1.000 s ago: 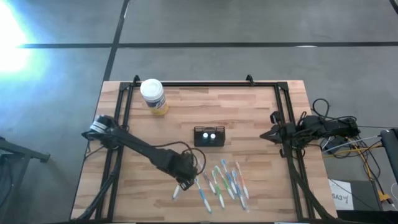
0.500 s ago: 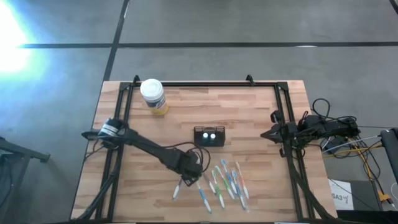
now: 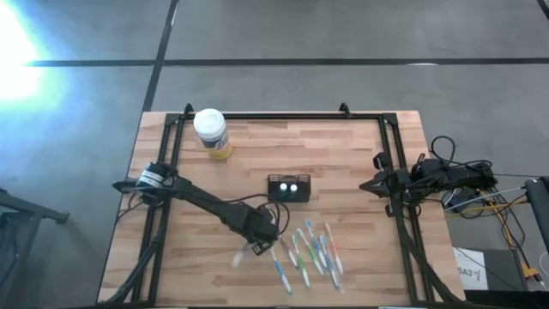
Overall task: Pick & Place toothbrushing station
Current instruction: Put the left purple toothbrush into the wire organizer
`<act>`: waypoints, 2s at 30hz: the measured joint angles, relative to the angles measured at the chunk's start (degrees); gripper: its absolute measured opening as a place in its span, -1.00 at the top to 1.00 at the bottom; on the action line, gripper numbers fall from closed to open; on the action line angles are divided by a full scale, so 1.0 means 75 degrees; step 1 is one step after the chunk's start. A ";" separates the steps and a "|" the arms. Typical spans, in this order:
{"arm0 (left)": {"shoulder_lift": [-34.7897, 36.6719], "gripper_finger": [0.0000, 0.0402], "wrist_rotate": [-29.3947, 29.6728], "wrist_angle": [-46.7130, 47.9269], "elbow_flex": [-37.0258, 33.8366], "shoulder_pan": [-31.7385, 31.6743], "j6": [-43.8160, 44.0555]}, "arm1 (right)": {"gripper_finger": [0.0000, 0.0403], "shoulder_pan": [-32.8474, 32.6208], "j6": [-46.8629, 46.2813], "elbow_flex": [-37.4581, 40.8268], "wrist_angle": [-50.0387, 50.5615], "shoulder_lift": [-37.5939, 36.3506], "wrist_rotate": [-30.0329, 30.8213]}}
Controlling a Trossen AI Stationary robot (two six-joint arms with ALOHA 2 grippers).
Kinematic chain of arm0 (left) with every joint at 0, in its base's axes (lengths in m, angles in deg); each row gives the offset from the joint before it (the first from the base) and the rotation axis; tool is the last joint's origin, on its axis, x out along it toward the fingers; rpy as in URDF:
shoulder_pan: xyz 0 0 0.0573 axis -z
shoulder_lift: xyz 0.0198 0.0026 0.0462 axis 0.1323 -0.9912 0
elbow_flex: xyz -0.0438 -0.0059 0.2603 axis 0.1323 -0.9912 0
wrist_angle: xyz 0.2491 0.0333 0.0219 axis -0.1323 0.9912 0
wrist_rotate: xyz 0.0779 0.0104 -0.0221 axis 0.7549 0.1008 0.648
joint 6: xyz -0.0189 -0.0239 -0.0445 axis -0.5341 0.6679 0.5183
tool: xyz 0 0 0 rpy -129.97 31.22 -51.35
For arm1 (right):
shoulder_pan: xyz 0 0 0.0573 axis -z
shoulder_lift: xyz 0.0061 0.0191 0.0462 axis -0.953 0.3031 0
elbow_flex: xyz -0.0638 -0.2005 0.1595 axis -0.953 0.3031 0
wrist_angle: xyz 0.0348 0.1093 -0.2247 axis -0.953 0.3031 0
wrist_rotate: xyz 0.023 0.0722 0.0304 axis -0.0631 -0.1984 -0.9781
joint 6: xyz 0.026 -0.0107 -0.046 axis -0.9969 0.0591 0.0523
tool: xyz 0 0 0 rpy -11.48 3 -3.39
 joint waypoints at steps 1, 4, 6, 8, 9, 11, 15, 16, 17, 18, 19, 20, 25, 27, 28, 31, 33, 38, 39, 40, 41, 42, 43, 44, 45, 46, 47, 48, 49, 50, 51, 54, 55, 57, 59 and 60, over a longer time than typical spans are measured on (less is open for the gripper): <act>0.0006 0.77 0.0057 0.0006 0.0015 0.0003 -0.0120 | 0.94 -0.0003 0.0005 0.0000 -0.0004 0.0005 0.0022; 0.0030 0.94 0.0166 0.0070 0.0097 0.0012 -0.0528 | 0.94 0.0000 0.0042 0.0000 -0.0005 0.0002 0.0207; 0.0064 0.93 0.0198 0.0088 0.0126 0.0000 -0.0722 | 0.94 0.0000 0.0060 0.0000 -0.0005 0.0002 0.0252; 0.0170 0.93 0.0305 0.0148 0.0139 0.0002 -0.0885 | 0.94 -0.0001 0.0049 0.0000 -0.0005 0.0002 0.0253; 0.0249 0.95 0.0324 0.0191 0.0145 -0.0005 -0.0942 | 0.94 0.0000 0.0043 0.0000 -0.0004 0.0004 0.0253; 0.0558 0.97 0.0513 0.0236 0.0147 -0.0003 -0.1019 | 0.94 -0.0001 0.0003 0.0000 -0.0003 0.0000 0.0255; 0.1475 0.97 0.1064 0.0266 0.0139 0.0072 -0.1374 | 0.94 -0.0001 -0.0005 0.0000 -0.0038 0.0075 0.0258; 0.1744 0.97 0.1323 0.0264 0.0123 0.0104 -0.1595 | 0.94 0.0000 -0.0004 0.0002 -0.0060 0.0095 0.0258; 0.2025 0.98 0.1675 0.0235 0.0121 0.0142 -0.1824 | 0.94 -0.0001 -0.0001 0.0004 -0.0072 0.0125 0.0255; 0.2346 0.98 0.2116 0.0171 0.0117 0.0179 -0.2010 | 0.94 0.0000 -0.0005 0.0006 -0.0133 0.0159 0.0258; 0.2637 0.98 0.2655 0.0032 0.0111 0.0198 -0.2212 | 0.94 -0.0001 -0.0007 0.0006 -0.0203 0.0182 0.0258; 0.2948 0.98 0.3175 -0.0212 0.0088 0.0207 -0.2519 | 0.94 0.0000 -0.0009 0.0006 -0.0257 0.0226 0.0258; 0.4300 0.98 0.4080 -0.3535 -0.0805 0.0256 -0.5572 | 0.94 0.0000 -0.0004 0.0006 -0.0389 0.0452 0.0261; 0.4757 0.98 0.3839 -0.5182 -0.1469 0.0179 -0.6657 | 0.94 0.0000 0.0008 0.0006 -0.0446 0.0551 0.0261; 0.4975 0.99 0.3683 -0.5916 -0.1819 0.0093 -0.7066 | 0.94 0.0000 0.0024 0.0006 -0.0478 0.0590 0.0259; 0.5511 0.99 0.3192 -0.7493 -0.2843 -0.0335 -0.7712 | 0.94 0.0000 0.0035 0.0006 -0.0592 0.0709 0.0261; 0.5769 0.99 0.2636 -0.8365 -0.3489 -0.0714 -0.7822 | 0.94 0.0000 0.0085 0.0012 -0.0701 0.0764 0.0261; 0.5891 0.99 0.0862 -1.1003 -0.4911 -0.1826 -0.7705 | 0.94 0.0002 0.0205 0.0015 -0.0796 0.0865 0.0296; 0.5852 1.00 0.0571 -1.1483 -0.5145 -0.2036 -0.7684 | 0.94 0.0001 0.0220 0.0015 -0.0790 0.0864 0.0338; 0.5806 1.00 0.0363 -1.1908 -0.5364 -0.2226 -0.7648 | 0.94 0.0003 0.0230 0.0015 -0.0802 0.0862 0.0385; 0.5764 1.00 0.0218 -1.2249 -0.5526 -0.2396 -0.7561 | 0.94 0.0006 0.0247 0.0015 -0.0816 0.0856 0.0401; 0.5723 1.00 0.0113 -1.2474 -0.5671 -0.2570 -0.7480 | 0.94 0.0003 0.0258 0.0015 -0.0827 0.0853 0.0401; 0.5661 1.00 0.0025 -1.2643 -0.5778 -0.2718 -0.7382 | 0.94 0.0003 0.0264 0.0015 -0.0828 0.0853 0.0401; 0.5589 1.00 -0.0067 -1.2779 -0.5865 -0.2853 -0.7302 | 0.94 0.0003 0.0284 0.0015 -0.0827 0.0853 0.0401; 0.5509 1.00 -0.0141 -1.2860 -0.5943 -0.2960 -0.7220 | 0.94 0.0003 0.0340 0.0015 -0.0825 0.0853 0.0401; 0.5408 1.00 -0.0204 -1.2969 -0.6001 -0.3045 -0.7176 | 0.94 0.0003 0.0391 0.0015 -0.0825 0.0853 0.0401; 0.5295 1.00 -0.0291 -1.3108 -0.6018 -0.3107 -0.7147 | 0.94 0.0003 0.0433 0.0015 -0.0830 0.0853 0.0401; 0.5189 1.00 -0.0348 -1.3219 -0.6023 -0.3152 -0.7138 | 0.94 0.0003 0.0458 0.0015 -0.0833 0.0853 0.0401; 0.5100 1.00 -0.0431 -1.3340 -0.6022 -0.3192 -0.7138 | 0.94 0.0003 0.0489 0.0015 -0.0845 0.0853 0.0401; 0.4996 1.00 -0.0504 -1.3451 -0.5992 -0.3225 -0.7144 | 0.94 0.0003 0.0519 0.0015 -0.0847 0.0853 0.0404; 0.4879 1.00 -0.0537 -1.3578 -0.5957 -0.3243 -0.7168 | 0.94 0.0003 0.0563 0.0015 -0.0847 0.0853 0.0404; 0.4529 1.00 -0.0653 -1.3643 -0.5857 -0.3319 -0.7316 | 0.94 0.0003 0.0603 0.0015 -0.0866 0.0853 0.0434; 0.4414 1.00 -0.0664 -1.3658 -0.5821 -0.3351 -0.7321 | 0.94 0.0003 0.0602 0.0015 -0.0871 0.0853 0.0447; 0.4189 1.00 -0.0666 -1.3697 -0.5751 -0.3416 -0.7321 | 0.94 0.0003 0.0599 0.0015 -0.0870 0.0855 0.0454; 0.3974 1.00 -0.0664 -1.3710 -0.5697 -0.3471 -0.7324 | 0.94 0.0003 0.0600 0.0015 -0.0868 0.0853 0.0454; 0.3873 1.00 -0.0664 -1.3742 -0.5664 -0.3500 -0.7324 | 0.94 0.0003 0.0602 0.0015 -0.0868 0.0853 0.0457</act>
